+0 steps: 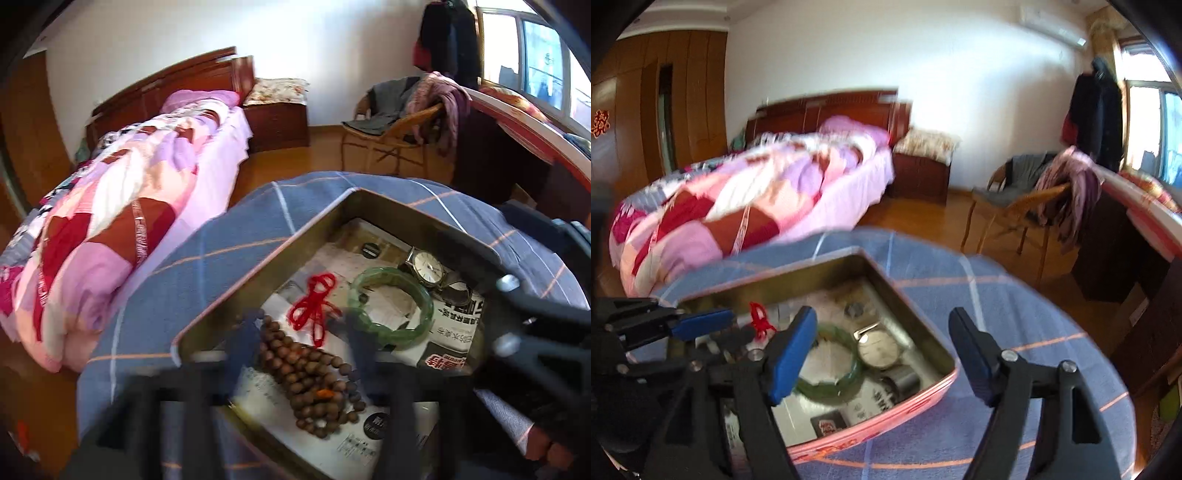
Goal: Organize jewelry
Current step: 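Open both grippers to drop the ribbon and watch into the tin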
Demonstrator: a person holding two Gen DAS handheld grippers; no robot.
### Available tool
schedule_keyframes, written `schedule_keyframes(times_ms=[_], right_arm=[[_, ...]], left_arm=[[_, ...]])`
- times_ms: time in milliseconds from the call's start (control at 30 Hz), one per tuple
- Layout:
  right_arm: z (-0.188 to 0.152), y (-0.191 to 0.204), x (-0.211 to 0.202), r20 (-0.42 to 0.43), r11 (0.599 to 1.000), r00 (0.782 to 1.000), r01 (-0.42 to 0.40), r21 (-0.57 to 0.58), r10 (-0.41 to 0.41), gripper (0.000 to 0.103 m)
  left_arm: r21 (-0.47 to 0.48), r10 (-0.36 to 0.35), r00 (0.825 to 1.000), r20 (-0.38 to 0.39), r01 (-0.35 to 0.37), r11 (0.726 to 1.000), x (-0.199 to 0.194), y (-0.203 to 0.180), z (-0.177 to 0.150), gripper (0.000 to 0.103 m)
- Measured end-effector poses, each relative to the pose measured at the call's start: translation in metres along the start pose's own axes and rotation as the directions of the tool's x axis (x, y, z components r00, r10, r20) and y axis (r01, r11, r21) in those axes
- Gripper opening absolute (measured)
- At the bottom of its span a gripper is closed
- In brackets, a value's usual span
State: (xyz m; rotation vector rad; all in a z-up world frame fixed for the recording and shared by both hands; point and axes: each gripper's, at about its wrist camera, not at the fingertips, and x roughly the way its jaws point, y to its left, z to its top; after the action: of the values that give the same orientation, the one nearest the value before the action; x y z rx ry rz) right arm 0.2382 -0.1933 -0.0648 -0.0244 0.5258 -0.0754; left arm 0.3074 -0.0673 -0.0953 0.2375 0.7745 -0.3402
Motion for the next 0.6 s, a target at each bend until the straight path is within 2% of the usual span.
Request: schedule_keyframes(times_ms=[67,200,467,600], right_arm=[[0.003,-0.003,-0.009,0.037,0.998,0.997,0.065,0.003,-0.065,0.079],[0.000,-0.011,-0.020,0.025,0.986,0.986,0.166,0.016,-0.167,0.079],[-0.026,-0.022,-0.053,-0.033,0.979,0.979,0.203,0.031,-0.202,0.079],[-0.038,-0.020,-0.065,-0.067,0.973,0.971,0.230,0.017,-0.228,0.079]], left_arm=[[-0.014,0.025,0.998,0.056,-0.024,1.000,-0.014,0.005,-0.002,0.073],[-0.010,0.098,0.993,0.064,-0.097,0.995,-0.034,0.012,-0.008,0.073],[-0.100,0.127,0.990,0.060,-0.121,0.988,-0.075,0.047,-0.044,0.073],[-0.128,0.171,0.984,0.059,-0.162,0.978,-0.093,0.055,-0.067,0.073]])
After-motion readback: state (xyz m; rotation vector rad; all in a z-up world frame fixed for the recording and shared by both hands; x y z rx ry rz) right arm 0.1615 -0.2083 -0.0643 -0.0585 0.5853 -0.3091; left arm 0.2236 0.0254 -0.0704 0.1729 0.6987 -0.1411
